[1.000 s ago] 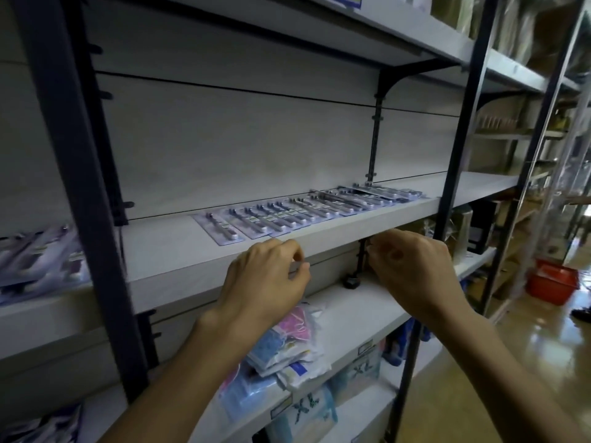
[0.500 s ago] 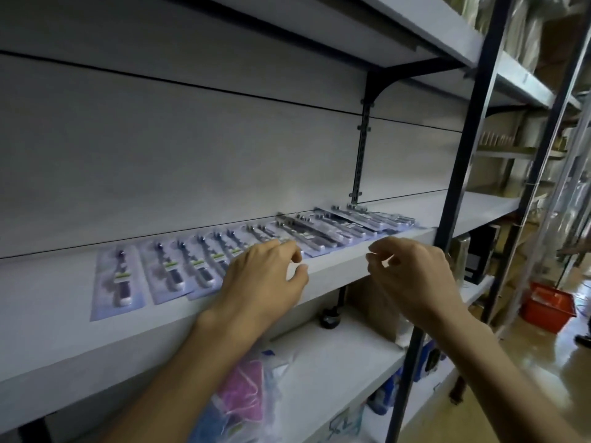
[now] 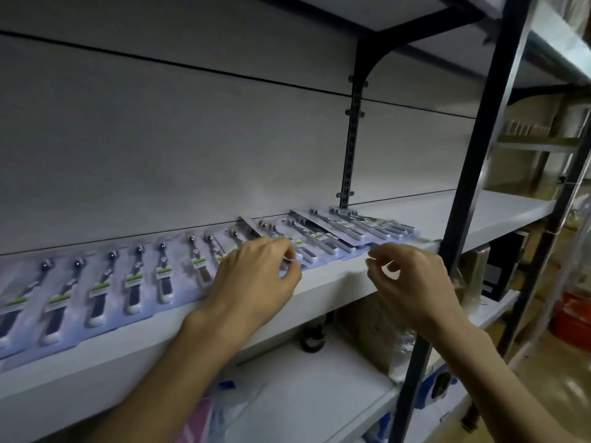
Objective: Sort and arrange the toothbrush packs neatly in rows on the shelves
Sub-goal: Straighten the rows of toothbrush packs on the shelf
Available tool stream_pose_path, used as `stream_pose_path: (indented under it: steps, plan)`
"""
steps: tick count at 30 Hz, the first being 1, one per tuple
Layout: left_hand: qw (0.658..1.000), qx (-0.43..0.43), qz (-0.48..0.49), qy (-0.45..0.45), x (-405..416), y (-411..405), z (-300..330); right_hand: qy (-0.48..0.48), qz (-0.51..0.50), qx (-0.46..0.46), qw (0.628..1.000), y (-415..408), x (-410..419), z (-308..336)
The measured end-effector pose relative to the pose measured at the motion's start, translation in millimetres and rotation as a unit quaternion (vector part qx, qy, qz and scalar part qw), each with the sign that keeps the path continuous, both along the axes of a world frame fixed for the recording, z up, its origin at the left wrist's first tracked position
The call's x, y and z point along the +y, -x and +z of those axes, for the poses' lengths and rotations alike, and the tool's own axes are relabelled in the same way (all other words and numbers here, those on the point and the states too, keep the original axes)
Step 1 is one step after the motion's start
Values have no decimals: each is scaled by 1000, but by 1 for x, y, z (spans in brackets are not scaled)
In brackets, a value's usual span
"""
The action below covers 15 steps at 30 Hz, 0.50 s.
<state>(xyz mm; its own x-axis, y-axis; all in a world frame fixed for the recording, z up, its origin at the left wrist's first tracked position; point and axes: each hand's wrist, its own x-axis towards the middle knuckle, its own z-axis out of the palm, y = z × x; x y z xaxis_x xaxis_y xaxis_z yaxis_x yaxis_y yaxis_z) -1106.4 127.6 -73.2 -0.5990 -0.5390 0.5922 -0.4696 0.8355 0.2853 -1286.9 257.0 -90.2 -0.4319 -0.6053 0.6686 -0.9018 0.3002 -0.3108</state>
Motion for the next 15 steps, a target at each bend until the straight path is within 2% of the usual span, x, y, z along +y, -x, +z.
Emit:
stream_pose_path:
  steps: [6, 12, 15]
  plan:
    - [998, 3, 65, -8, 3, 56, -2, -1, 67, 12, 998, 78, -12, 4]
    - [987, 18, 157, 28, 11, 100, 6, 8, 123, 11, 992, 139, -25, 11]
    - [986, 32, 163, 17, 15, 118, 4, 9, 152, 9, 988, 162, -35, 9]
